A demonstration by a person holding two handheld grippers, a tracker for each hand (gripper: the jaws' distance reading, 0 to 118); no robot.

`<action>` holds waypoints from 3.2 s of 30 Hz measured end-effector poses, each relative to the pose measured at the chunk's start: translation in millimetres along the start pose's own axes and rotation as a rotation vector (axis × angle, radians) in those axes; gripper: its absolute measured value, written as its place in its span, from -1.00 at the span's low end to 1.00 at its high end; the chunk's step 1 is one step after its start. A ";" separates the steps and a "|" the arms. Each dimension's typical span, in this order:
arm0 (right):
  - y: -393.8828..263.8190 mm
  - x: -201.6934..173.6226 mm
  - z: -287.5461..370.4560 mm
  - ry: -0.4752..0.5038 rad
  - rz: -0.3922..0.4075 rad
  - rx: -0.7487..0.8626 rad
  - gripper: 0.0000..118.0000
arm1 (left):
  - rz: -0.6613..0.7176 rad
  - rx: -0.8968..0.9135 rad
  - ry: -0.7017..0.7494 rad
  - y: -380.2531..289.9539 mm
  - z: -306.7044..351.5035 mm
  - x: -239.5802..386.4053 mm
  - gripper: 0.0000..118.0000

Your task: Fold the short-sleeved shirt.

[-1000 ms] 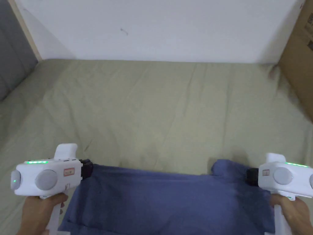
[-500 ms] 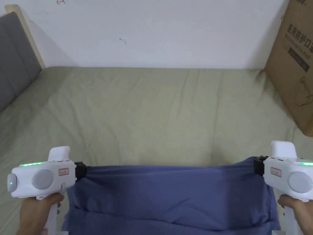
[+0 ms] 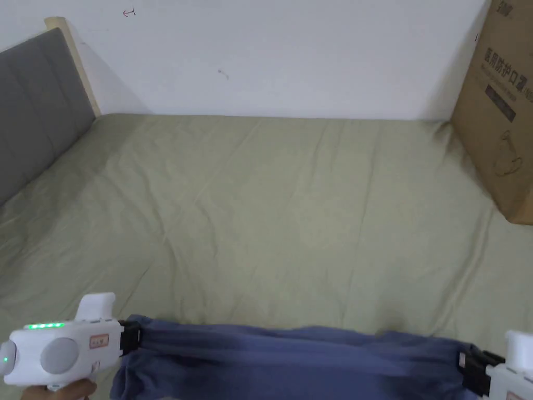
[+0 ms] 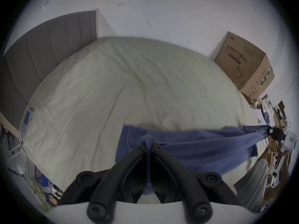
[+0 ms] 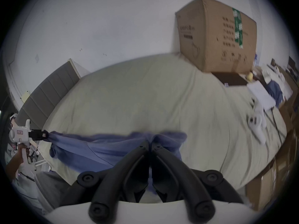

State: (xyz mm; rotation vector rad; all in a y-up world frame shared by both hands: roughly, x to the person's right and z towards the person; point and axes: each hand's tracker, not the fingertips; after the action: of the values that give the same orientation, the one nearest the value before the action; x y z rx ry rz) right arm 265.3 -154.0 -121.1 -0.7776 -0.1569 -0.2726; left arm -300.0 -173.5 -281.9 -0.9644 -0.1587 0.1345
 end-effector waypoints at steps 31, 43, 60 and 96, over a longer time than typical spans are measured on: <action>90.4 -102.4 88.7 -0.178 0.201 0.598 0.61 | -0.094 0.683 0.004 55.7 124.3 97.9 0.53; 93.5 -113.0 86.4 -0.168 0.207 0.625 -1.00 | -0.071 0.654 -0.075 46.7 114.6 102.6 -1.00; 85.2 -120.0 55.2 -0.157 0.240 0.525 -1.00 | 0.342 -0.010 -0.284 11.6 29.0 -55.6 0.46; 76.8 -111.0 39.2 -0.155 0.219 0.463 -1.00 | 0.156 -0.027 -0.077 19.4 29.8 -88.0 -0.86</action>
State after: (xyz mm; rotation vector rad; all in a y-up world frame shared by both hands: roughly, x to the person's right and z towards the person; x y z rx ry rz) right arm 180.9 -53.4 -171.4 -0.3495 -0.2683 0.0352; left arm -392.9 -154.8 -287.8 -0.9989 -0.1565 0.3134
